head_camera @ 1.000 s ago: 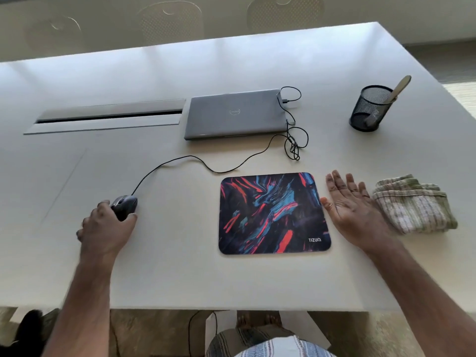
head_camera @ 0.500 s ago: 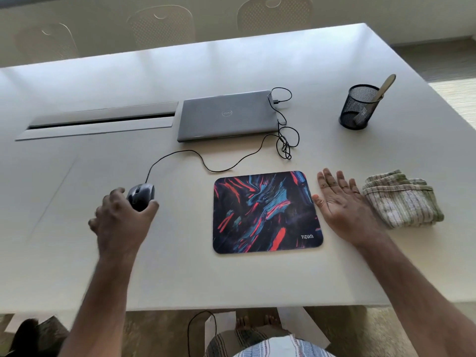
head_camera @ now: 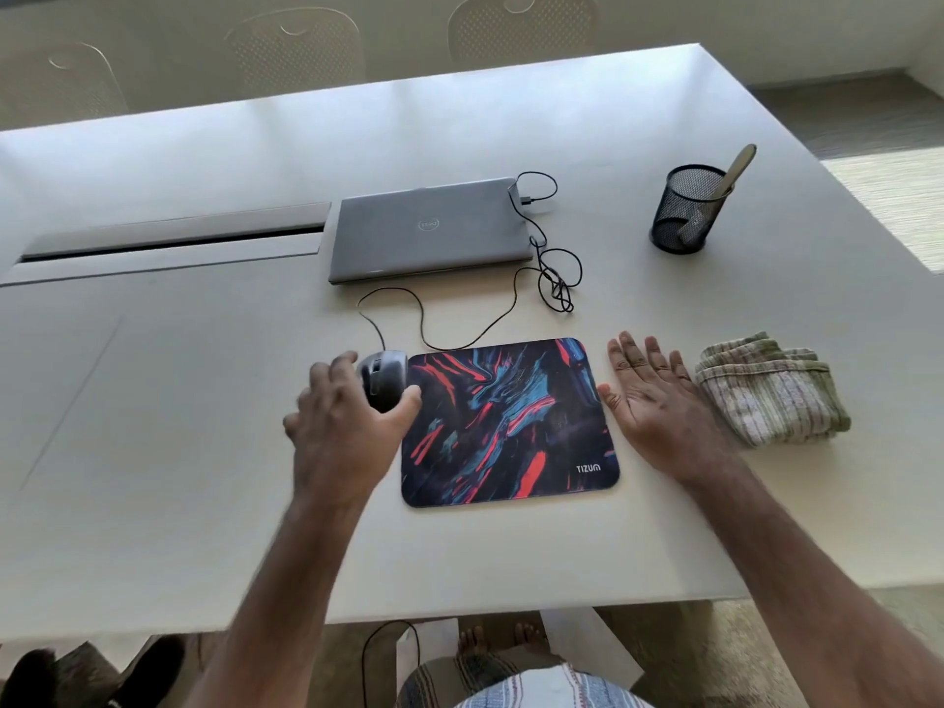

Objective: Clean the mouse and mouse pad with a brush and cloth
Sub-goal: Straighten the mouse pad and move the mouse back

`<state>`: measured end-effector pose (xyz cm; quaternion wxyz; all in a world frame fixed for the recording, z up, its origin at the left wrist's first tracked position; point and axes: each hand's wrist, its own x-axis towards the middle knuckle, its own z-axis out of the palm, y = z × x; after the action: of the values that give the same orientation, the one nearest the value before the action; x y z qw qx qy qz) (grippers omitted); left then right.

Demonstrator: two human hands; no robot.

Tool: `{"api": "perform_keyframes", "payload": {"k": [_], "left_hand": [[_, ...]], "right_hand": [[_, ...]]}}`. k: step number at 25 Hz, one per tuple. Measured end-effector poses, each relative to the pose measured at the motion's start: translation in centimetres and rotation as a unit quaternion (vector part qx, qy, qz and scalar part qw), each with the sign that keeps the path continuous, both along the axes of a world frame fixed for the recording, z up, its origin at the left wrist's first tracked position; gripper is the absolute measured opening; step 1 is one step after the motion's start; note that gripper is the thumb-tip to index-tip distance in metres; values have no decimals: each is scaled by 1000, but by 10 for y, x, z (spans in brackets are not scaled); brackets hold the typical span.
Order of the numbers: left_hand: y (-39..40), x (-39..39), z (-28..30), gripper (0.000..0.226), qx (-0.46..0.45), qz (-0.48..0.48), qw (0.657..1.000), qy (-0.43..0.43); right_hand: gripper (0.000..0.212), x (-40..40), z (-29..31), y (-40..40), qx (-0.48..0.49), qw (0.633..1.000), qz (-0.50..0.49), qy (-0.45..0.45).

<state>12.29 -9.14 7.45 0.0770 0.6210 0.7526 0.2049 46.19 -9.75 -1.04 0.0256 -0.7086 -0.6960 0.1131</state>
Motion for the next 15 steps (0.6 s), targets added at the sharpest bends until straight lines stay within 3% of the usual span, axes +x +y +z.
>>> {"api": "perform_keyframes", "payload": {"k": [3,9,15], "left_hand": [[-3,26,-2,82,-21,-37,999,2],[-5,65,-14,80,-55,-100,993,10],[0,92,-27,89,-96,-130,987,24]], "right_hand": [[78,2,2,-2,24,999,-8,47],[57,-7,10,-5,99,957,-30,270],[50,-42,23,-8,121,935,11,332]]}}
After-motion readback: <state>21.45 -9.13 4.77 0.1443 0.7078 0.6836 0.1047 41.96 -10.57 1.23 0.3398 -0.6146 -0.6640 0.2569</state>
